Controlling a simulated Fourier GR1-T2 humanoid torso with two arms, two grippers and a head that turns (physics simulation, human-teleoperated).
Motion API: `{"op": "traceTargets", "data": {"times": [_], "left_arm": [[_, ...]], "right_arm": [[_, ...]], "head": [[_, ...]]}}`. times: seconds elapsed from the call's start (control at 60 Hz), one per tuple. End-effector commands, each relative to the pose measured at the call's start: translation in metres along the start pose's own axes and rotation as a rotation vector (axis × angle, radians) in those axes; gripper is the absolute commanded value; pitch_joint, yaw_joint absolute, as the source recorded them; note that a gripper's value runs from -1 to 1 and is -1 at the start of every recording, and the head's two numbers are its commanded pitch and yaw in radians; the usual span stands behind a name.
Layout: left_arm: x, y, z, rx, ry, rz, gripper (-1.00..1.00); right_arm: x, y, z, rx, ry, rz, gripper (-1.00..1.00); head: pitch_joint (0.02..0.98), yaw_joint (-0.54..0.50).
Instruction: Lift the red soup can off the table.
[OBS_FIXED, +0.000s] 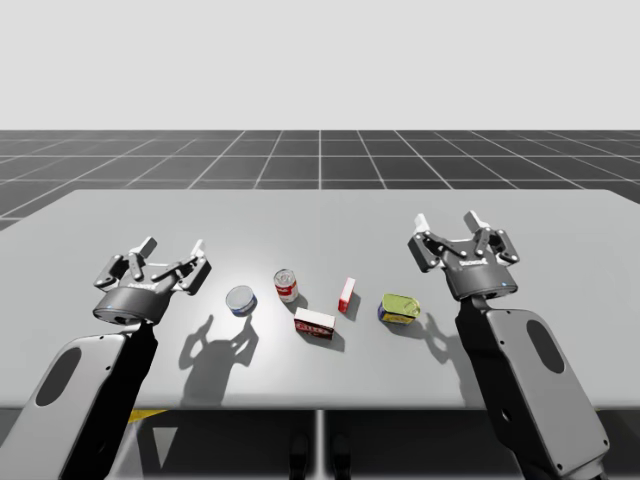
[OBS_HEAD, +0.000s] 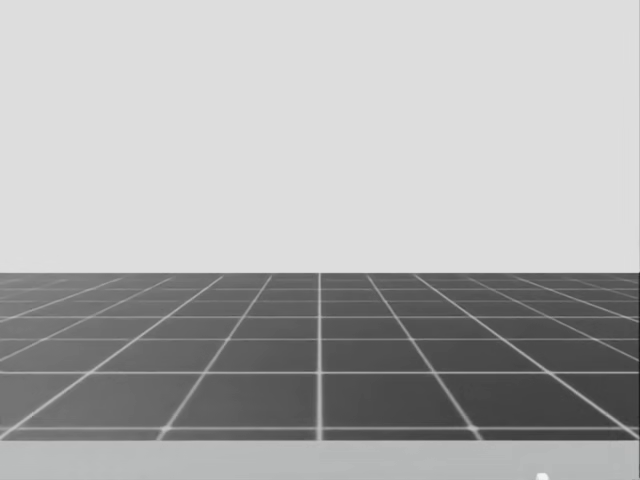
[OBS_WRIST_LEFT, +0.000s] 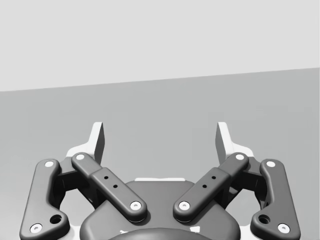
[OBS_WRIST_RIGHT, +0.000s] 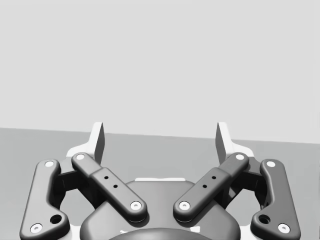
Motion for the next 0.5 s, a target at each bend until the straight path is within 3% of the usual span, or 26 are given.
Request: {"op": "traceTargets", "data": {"times": [0.017, 0.067, 0.117, 0.217, 0.5], "left_arm": [[0.0, -0.0003, 0.0002, -0.001, -0.001, -0.004, -1.0], [0.0, -0.0005, 0.0002, -0.001, -0.001, -0.004, -1.0], [-0.0001, -0.0008, 0.0004, -0.002, -0.002, -0.005, -1.0], [0.0, -0.0006, 0.0003, -0.001, -0.001, -0.005, -1.0], [-0.0003, -0.001, -0.0001, -0.001, 0.006, -0.012, -1.0]], "right_arm": [[0.0004, -0.0007, 0.0022, -0.02, -0.008, -0.012, -1.0], [0.0012, -0.0011, 0.0022, -0.014, -0.009, -0.004, -1.0], [0.0033, -0.0025, 0.0005, -0.013, 0.006, -0.028, -1.0], [0.0004, -0.0037, -0.0013, 0.021, 0.038, -0.021, -1.0], [-0.0018, -0.0026, -0.003, 0.016, 0.034, 0.009, -1.0]], "head": [[0.076, 0.0], [0.08, 0.0], [0.092, 0.0], [0.131, 0.0], [0.385, 0.03]]}}
